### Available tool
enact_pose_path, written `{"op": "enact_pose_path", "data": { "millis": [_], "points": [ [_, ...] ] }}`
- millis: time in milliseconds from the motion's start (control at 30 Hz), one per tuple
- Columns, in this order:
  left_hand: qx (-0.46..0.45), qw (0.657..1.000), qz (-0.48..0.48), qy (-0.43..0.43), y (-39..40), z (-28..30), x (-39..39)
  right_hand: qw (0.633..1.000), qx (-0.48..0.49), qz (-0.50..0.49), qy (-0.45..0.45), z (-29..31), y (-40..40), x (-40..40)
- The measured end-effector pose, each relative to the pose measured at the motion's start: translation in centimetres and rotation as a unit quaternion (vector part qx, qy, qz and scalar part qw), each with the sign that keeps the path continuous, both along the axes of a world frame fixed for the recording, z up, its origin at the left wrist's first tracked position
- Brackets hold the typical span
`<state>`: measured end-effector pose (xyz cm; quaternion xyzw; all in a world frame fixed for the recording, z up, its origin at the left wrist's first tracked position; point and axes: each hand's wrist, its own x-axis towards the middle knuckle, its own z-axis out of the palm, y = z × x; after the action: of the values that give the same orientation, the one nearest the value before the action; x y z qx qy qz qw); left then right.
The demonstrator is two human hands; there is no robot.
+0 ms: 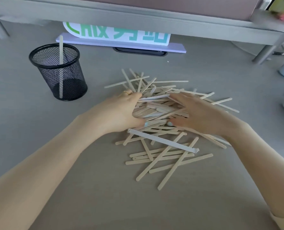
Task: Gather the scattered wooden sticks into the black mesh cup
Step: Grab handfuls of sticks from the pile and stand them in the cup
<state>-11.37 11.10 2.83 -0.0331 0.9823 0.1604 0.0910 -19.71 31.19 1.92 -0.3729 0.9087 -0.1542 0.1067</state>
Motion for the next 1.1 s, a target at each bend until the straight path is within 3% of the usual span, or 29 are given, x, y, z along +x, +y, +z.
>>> {"op": "enact_pose_path", "data": {
  "millis": [200, 433, 600, 900, 1100],
  "points": [
    [-0.01, 0.998, -0.057, -0.001, -0.4, 0.8, -1.1, 0.999, -0.036, 0.015, 0.024, 0.7, -1.0, 0.5],
    [-0.075, 0.985, -0.131, -0.085, -0.1, 2.4, -2.5, 0.996, 0.012, -0.087, 0.036, 0.8, -1.0, 0.4],
    [-0.111, 0.981, -0.156, -0.04, 0.1, 1.6, -2.3, 0.993, 0.006, -0.057, 0.099, 0.4, -1.7, 1.0],
    [-0.157, 0.979, -0.067, 0.111, 0.5, -0.1, -1.1, 0.986, 0.051, 0.0, 0.159, 1.4, -2.4, 1.0],
    [-0.161, 0.973, 0.054, 0.159, 1.3, -0.9, 0.1, 0.995, -0.032, 0.053, 0.082, 2.5, -1.4, 0.1]
  ]
}}
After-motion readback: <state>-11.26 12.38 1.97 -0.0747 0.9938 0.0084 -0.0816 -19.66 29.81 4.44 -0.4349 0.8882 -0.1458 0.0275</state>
